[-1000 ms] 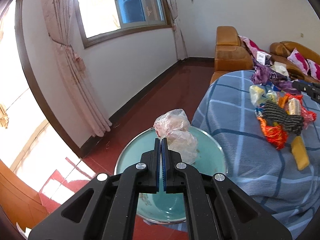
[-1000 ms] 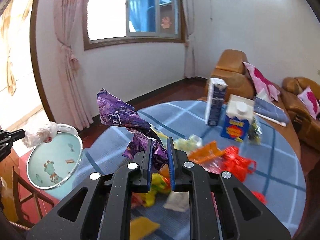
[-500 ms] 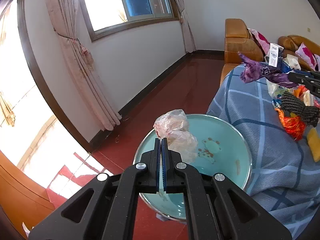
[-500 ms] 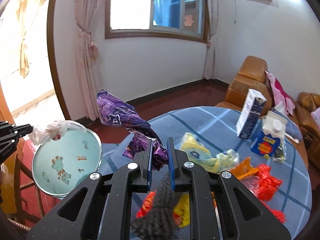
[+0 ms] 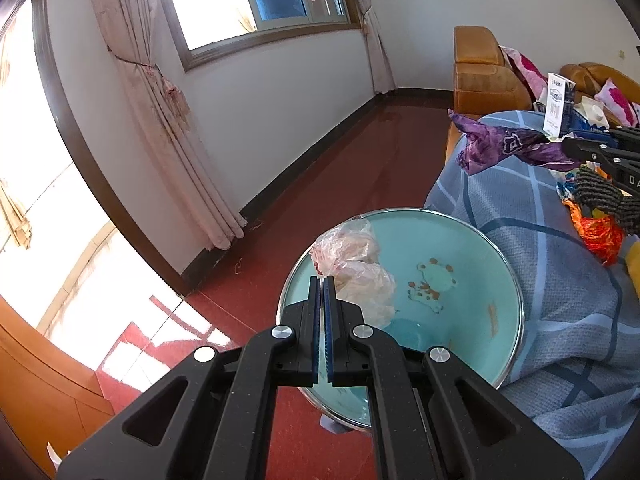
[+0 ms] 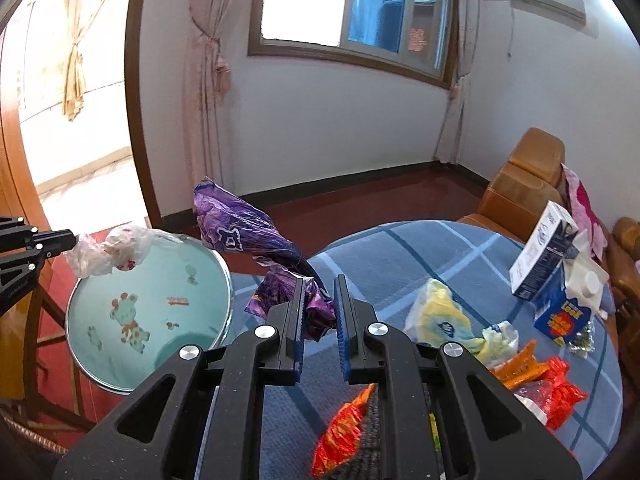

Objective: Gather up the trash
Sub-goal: 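Open both grippers to drop the clear bag and purple wrapper into the bin, then grasp the yellow sponge on the table with the left gripper, then lift the yellow sponge with the left gripper and move it over the bin, then grasp the pink plastic bag with the right gripper while the left holds the sponge over the bin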

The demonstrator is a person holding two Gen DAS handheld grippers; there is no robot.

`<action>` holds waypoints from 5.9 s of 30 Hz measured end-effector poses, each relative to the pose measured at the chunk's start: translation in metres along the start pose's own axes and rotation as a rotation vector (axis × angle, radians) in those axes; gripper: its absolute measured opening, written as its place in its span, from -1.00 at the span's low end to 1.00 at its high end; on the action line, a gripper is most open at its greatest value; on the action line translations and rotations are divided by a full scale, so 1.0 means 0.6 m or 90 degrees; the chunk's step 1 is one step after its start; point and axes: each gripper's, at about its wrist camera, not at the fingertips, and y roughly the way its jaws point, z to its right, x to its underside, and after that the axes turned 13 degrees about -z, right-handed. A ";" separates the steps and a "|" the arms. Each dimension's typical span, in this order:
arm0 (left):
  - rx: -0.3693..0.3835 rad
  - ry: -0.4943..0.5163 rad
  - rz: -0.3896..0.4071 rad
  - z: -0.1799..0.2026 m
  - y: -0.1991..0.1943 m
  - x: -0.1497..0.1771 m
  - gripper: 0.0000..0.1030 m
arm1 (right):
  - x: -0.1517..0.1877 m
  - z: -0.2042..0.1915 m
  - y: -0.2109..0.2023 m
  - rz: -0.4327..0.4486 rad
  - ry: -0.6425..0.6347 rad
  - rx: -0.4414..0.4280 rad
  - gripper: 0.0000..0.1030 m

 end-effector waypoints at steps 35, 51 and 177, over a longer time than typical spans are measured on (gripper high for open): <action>0.051 0.028 0.025 0.134 -0.031 -0.003 0.39 | 0.178 0.179 -0.140 -0.005 0.180 0.106 0.27; 0.160 0.062 0.043 0.379 -0.128 0.033 0.59 | 0.417 0.282 -0.215 -0.047 0.360 0.236 0.33; 0.106 0.072 -0.022 0.125 -0.018 -0.035 -0.74 | 0.181 0.214 -0.122 0.044 0.342 0.093 -0.60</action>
